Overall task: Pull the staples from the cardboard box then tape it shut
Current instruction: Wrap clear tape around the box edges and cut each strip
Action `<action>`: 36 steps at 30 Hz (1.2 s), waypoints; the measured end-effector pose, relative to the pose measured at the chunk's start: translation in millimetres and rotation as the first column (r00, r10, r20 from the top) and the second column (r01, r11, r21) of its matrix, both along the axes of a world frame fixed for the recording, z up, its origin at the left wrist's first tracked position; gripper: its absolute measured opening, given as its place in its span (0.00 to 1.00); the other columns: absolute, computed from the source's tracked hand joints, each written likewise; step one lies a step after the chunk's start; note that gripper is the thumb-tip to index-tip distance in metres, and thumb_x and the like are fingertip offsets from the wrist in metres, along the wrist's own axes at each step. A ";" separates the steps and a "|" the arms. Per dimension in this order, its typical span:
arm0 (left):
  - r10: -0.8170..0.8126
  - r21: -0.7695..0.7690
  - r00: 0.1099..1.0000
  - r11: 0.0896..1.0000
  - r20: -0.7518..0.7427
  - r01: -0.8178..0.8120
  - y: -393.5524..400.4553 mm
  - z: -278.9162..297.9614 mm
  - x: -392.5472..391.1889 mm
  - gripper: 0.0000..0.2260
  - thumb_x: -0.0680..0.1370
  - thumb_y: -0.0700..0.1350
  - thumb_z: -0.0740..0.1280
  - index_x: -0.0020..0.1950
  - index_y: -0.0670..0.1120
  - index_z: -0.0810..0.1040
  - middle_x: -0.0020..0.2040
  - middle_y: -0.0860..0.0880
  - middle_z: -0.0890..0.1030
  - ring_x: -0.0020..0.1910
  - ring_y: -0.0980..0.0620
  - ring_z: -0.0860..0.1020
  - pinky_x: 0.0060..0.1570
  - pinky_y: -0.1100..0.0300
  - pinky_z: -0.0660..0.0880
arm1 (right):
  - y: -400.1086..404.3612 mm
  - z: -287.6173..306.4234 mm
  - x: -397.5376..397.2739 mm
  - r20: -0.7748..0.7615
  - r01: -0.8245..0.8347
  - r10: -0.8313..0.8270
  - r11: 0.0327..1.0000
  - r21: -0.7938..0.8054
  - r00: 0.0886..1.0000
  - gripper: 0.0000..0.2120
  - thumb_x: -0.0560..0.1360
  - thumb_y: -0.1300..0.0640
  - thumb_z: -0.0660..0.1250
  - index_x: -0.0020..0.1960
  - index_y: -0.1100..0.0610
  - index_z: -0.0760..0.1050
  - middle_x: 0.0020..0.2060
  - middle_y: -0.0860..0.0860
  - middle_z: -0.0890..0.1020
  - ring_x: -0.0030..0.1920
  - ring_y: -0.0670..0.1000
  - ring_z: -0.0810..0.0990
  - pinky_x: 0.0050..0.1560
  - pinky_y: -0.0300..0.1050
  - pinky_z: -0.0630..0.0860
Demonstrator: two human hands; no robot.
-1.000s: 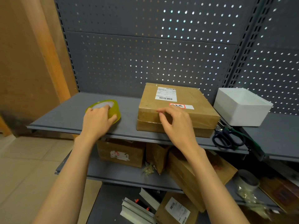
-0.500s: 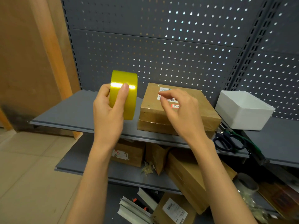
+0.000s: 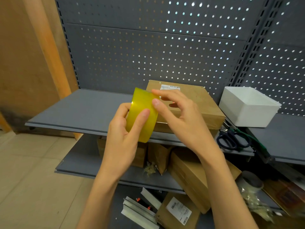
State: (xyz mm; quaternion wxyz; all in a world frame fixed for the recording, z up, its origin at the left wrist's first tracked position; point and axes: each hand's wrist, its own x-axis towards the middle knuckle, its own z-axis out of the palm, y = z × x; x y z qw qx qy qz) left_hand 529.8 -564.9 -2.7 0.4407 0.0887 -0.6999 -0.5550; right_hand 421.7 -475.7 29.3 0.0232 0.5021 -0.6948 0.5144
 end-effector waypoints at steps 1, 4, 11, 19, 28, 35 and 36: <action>-0.002 -0.016 1.000 1.000 -0.005 0.002 0.6 -0.6 0.4 0.09 0.76 0.51 0.62 0.51 0.48 0.75 0.39 0.58 0.79 0.38 0.60 0.77 0.36 0.68 0.73 | 1.4 -0.8 0.4 0.000 -0.007 0.007 1.000 -0.008 1.000 0.14 0.77 0.49 0.63 0.61 0.49 0.76 0.55 0.42 0.78 0.57 0.37 0.73 0.60 0.37 0.69; 0.010 -0.074 1.000 0.997 0.002 -0.009 3.2 -3.5 0.5 0.09 0.76 0.51 0.62 0.52 0.47 0.74 0.40 0.60 0.78 0.37 0.62 0.76 0.35 0.71 0.72 | 3.0 -3.0 1.9 0.018 -0.010 0.011 0.999 -0.052 1.000 0.12 0.77 0.53 0.66 0.59 0.51 0.78 0.53 0.43 0.79 0.56 0.37 0.75 0.58 0.35 0.70; 0.168 -0.309 0.975 0.944 0.146 -0.116 2.6 -19.0 2.1 0.13 0.75 0.57 0.62 0.52 0.51 0.71 0.40 0.58 0.75 0.39 0.60 0.76 0.35 0.72 0.70 | 0.1 -6.0 1.5 0.072 0.028 -0.027 0.999 -0.019 0.997 0.07 0.76 0.56 0.66 0.54 0.51 0.79 0.46 0.45 0.77 0.47 0.44 0.75 0.51 0.39 0.73; 0.333 -0.540 0.926 0.819 0.177 -0.191 -8.1 -27.5 2.4 0.19 0.75 0.62 0.57 0.53 0.49 0.71 0.39 0.54 0.75 0.38 0.50 0.74 0.35 0.51 0.73 | -15.0 -20.5 6.2 0.104 0.049 -0.050 0.999 0.012 0.993 0.11 0.76 0.49 0.63 0.55 0.52 0.76 0.46 0.46 0.76 0.49 0.44 0.74 0.51 0.37 0.71; 0.428 -0.608 0.892 0.750 0.148 -0.259 -6.2 -36.4 2.7 0.15 0.76 0.57 0.56 0.53 0.48 0.70 0.39 0.55 0.72 0.36 0.50 0.71 0.33 0.56 0.69 | -23.7 -26.1 19.7 0.119 0.104 -0.110 0.993 0.054 0.987 0.12 0.80 0.55 0.58 0.61 0.55 0.74 0.49 0.47 0.71 0.51 0.45 0.71 0.53 0.36 0.67; 0.454 -0.627 0.875 0.734 0.168 -0.261 -6.2 -39.4 -0.5 0.13 0.75 0.54 0.56 0.51 0.46 0.71 0.36 0.57 0.69 0.33 0.54 0.67 0.34 0.69 0.61 | -28.4 -27.5 24.5 0.043 0.100 -0.105 0.990 0.096 0.994 0.21 0.81 0.55 0.49 0.69 0.58 0.68 0.49 0.49 0.67 0.55 0.50 0.70 0.62 0.50 0.67; 0.450 -0.624 0.877 0.737 0.169 -0.258 -6.4 -39.7 -1.0 0.12 0.75 0.54 0.56 0.51 0.48 0.70 0.36 0.57 0.69 0.33 0.54 0.67 0.34 0.69 0.61 | -29.4 -28.3 25.8 0.035 0.098 -0.101 0.991 0.094 0.994 0.22 0.80 0.54 0.48 0.70 0.58 0.67 0.47 0.48 0.67 0.54 0.50 0.70 0.61 0.51 0.66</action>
